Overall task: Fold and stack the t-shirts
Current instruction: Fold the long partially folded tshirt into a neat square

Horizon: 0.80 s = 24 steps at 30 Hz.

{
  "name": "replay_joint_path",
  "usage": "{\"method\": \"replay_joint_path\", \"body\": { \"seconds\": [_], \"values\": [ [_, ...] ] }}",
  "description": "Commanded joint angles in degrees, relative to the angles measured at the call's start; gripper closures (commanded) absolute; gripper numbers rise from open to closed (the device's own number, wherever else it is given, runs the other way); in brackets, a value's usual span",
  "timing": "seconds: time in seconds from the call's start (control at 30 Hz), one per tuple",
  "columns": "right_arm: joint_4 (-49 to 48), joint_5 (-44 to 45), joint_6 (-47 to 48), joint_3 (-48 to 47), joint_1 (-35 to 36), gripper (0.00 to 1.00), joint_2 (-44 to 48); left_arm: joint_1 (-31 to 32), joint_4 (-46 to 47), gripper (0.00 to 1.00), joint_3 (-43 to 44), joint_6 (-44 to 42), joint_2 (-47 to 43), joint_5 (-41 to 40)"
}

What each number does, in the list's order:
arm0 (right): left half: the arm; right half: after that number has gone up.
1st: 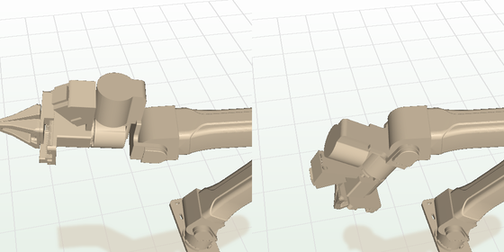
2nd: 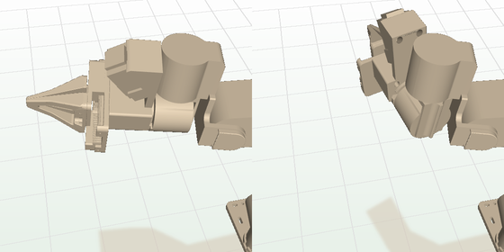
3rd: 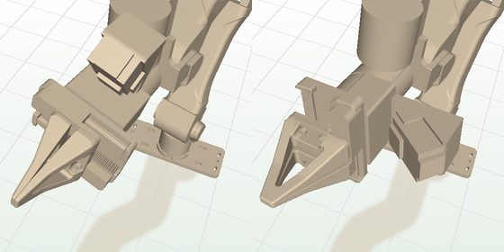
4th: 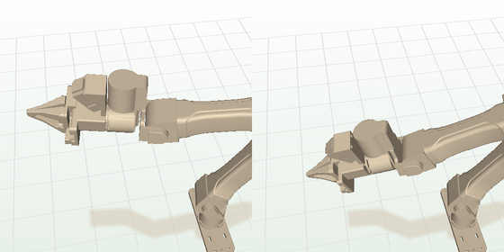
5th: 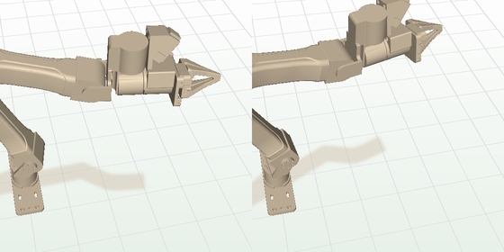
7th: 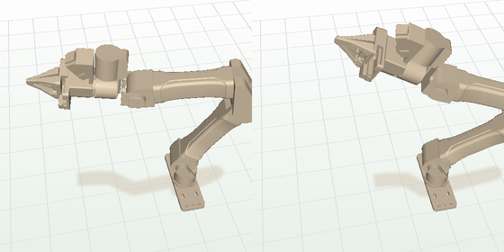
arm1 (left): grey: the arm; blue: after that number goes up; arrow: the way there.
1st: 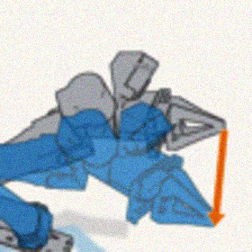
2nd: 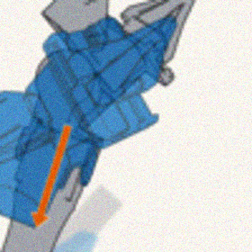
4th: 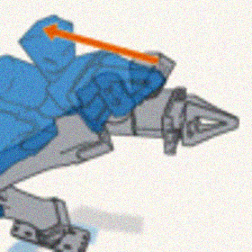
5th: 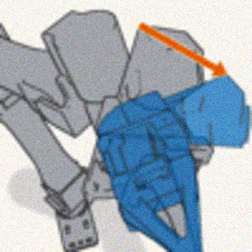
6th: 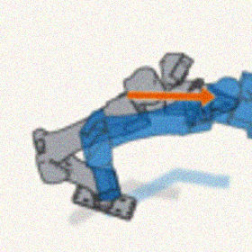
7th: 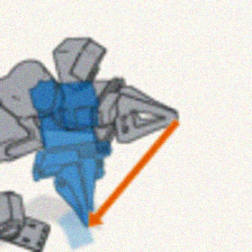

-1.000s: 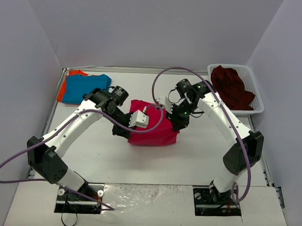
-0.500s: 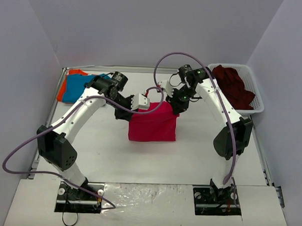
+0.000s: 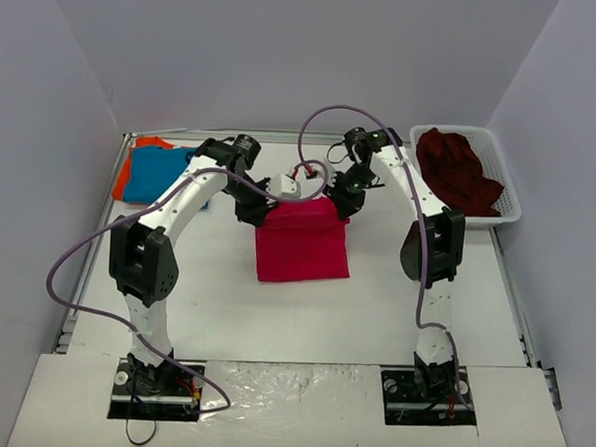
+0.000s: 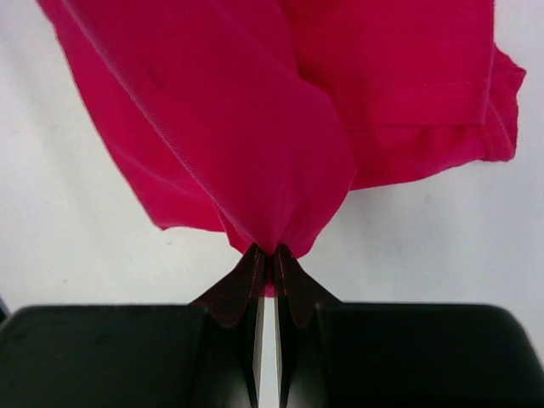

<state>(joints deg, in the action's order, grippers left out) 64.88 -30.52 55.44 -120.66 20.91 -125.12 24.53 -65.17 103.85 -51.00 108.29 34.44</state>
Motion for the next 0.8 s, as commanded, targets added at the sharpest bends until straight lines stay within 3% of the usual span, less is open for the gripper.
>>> {"method": "replay_joint_path", "body": {
  "seconds": [0.0,0.23,0.33,0.37,0.4,0.5,0.53,0.63,0.77],
  "values": [
    [2.9,1.5,2.1,-4.6,-1.6,1.00,-3.1,-1.9,-1.0,0.98,4.3,-1.8,1.0,-0.3],
    [2.0,1.0,3.3,-15.8,-2.7,1.00,-12.0,-4.5,0.0,0.98,9.3,-2.5,9.7,-0.5],
    [-2.7,1.3,2.5,-16.8,-2.9,1.00,-14.6,-5.5,3.5,0.98,9.7,-1.6,12.8,-2.1],
    [-5.8,1.3,1.9,-16.7,-3.0,0.96,-15.8,-6.0,4.9,0.94,9.6,-1.1,13.7,-2.6],
    [-7.5,1.7,1.1,-16.7,-3.0,0.89,-16.3,-6.1,7.0,0.79,9.6,-0.9,15.4,-4.1],
    [-13.5,2.2,-2.4,-16.6,-3.1,0.77,-18.8,-6.3,11.2,0.74,9.1,0.3,18.2,-7.4],
    [-17.1,3.7,-3.7,-16.7,-3.1,0.65,-19.2,-6.5,12.4,0.68,8.8,2.0,18.6,-8.1],
    [-24.2,6.3,-10.3,-15.7,-3.3,0.56,-18.9,-7.4,17.6,0.47,8.8,6.9,18.9,-10.9],
    [-33.8,12.0,-16.8,-9.4,-3.5,0.46,-13.0,-7.7,25.7,0.36,5.2,12.2,12.3,-14.4]
  ]
}}
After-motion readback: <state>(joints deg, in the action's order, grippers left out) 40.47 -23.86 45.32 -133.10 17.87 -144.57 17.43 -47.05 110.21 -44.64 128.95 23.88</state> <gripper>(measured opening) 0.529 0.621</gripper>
